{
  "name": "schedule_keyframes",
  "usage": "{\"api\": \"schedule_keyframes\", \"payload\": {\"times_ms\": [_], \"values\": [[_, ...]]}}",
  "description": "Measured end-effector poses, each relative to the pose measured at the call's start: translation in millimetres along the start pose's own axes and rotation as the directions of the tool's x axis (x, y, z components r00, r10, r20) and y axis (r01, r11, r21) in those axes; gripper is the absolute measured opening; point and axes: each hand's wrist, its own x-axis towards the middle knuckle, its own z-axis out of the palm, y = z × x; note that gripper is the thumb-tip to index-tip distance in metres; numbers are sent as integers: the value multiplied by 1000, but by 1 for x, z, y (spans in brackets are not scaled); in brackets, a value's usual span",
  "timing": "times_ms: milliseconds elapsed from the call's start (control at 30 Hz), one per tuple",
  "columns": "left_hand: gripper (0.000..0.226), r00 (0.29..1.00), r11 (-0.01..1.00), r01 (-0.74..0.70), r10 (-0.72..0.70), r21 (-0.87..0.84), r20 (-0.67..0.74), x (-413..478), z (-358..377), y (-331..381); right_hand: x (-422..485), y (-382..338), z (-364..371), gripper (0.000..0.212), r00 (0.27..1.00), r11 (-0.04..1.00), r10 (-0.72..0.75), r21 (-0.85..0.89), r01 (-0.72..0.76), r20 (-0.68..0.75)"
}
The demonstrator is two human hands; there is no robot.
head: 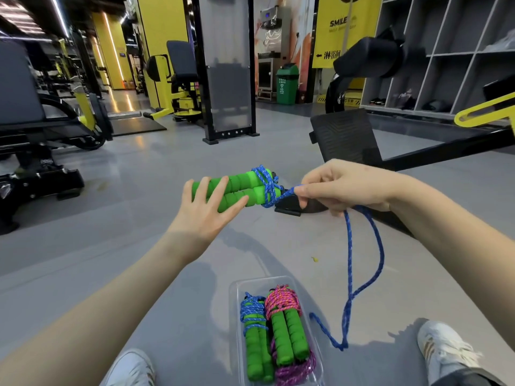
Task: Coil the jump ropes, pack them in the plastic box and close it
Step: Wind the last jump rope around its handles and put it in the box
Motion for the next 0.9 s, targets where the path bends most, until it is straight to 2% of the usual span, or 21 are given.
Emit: {"api": "schedule_keyframes", "payload": {"times_ms": [133, 200, 400, 500, 633, 767, 833, 867, 900], "values": [[67, 996, 996, -91, 91, -16, 5, -4, -2, -1, -6, -1, -12, 30, 988, 994, -82, -84, 71, -129], [53, 990, 988, -142, 141, -53, -23, -8, -4, 1, -8, 0, -18, 27, 981, 994, -102, -50, 95, -163], [36, 942, 937, -310, 280, -159, -184, -1, -18, 30, -8, 9, -23, 19, 955, 978, -157, 93, 185, -251], [38, 921, 917, -351, 301, -191, -248, 7, -25, 42, -4, 23, -26, 20, 939, 955, -141, 207, 213, -315], [37, 919, 921, -319, 244, -223, -309, 19, -36, 44, -3, 48, -28, 33, 933, 850, -48, 475, 225, -357], [35, 910, 941, -273, 186, -198, -372, 31, -49, 44, 3, 65, -8, 37, 957, 761, 103, 641, 99, -271], [36, 911, 950, -230, 133, -211, -391, 36, -51, 43, 10, 70, 5, 50, 951, 627, 223, 778, 27, -213], [39, 914, 955, -206, 109, -215, -390, 38, -50, 42, 12, 70, 12, 54, 931, 556, 280, 830, 41, -234], [42, 921, 959, -177, 84, -219, -379, 38, -48, 41, 15, 70, 17, 47, 909, 519, 318, 852, 70, -268]]}}
